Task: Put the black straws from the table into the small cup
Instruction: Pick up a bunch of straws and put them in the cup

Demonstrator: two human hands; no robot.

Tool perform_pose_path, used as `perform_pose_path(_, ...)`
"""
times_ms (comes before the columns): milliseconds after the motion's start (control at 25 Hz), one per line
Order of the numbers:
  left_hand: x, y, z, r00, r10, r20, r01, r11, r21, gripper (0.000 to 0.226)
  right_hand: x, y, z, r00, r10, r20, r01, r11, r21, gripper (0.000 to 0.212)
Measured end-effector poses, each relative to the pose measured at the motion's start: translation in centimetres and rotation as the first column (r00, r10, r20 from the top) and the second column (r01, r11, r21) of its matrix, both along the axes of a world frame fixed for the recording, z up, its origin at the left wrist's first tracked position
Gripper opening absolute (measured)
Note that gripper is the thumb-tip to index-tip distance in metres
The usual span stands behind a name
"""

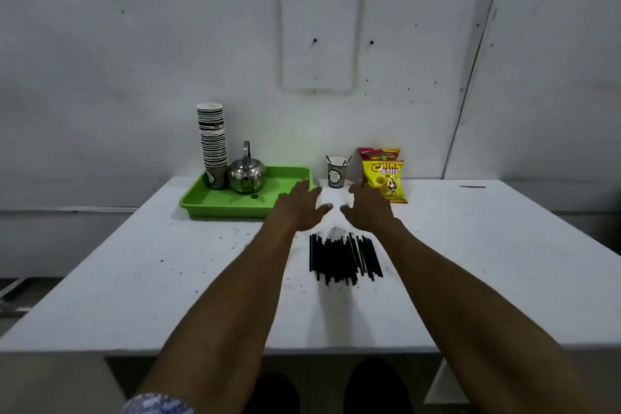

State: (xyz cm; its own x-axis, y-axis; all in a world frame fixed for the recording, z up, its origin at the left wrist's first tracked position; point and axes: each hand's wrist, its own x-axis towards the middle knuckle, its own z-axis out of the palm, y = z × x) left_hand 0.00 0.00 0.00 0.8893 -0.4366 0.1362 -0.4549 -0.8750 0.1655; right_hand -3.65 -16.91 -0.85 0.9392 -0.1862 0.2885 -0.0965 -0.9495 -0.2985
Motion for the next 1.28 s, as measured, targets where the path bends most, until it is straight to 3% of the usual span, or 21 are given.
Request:
perform_pose_path(200,-1.7,-1.8,-3.6,0.996,-0.085,-0.019,0.086,0.996,0.022,0.066,-1.6,-1.4,-3.3,0.988,-0.021,-0.151,0.022,1.000,0.002,0.045)
perform_pose_path(360,-1.9,-2.5,-6.7,0.993,-0.108,-0.057,0.108,0.994,0.003,0.060,-1.9,-2.3,-4.9,0.995,-0.005,-0.103,0.008,1.000,0.029,0.033)
perform_pose_path(560,-2.1,-3.3,-9.6,0.991,-0.122,-0.049,0.122,0.992,-0.008,0.057,-1.9,-3.3,-6.3,0.973,-0.161,-0.166,0.180,0.978,0.109,0.048)
perform_pose_path(1120,-1.3,-3.3,-12.0,0.985,-0.162,-0.063,0.155,0.983,-0.093,0.055,-0.1,-4.3,-5.4,0.949,-0.126,-0.290,0.171,0.976,0.135,0.035)
perform_pose_path(1280,-0.9,-3.4,-12.3,0.977,-0.205,-0.059,0.201,0.977,-0.071,0.056,-0.1,-4.0,-5.0,0.942,-0.154,-0.297,0.202,0.969,0.140,0.042)
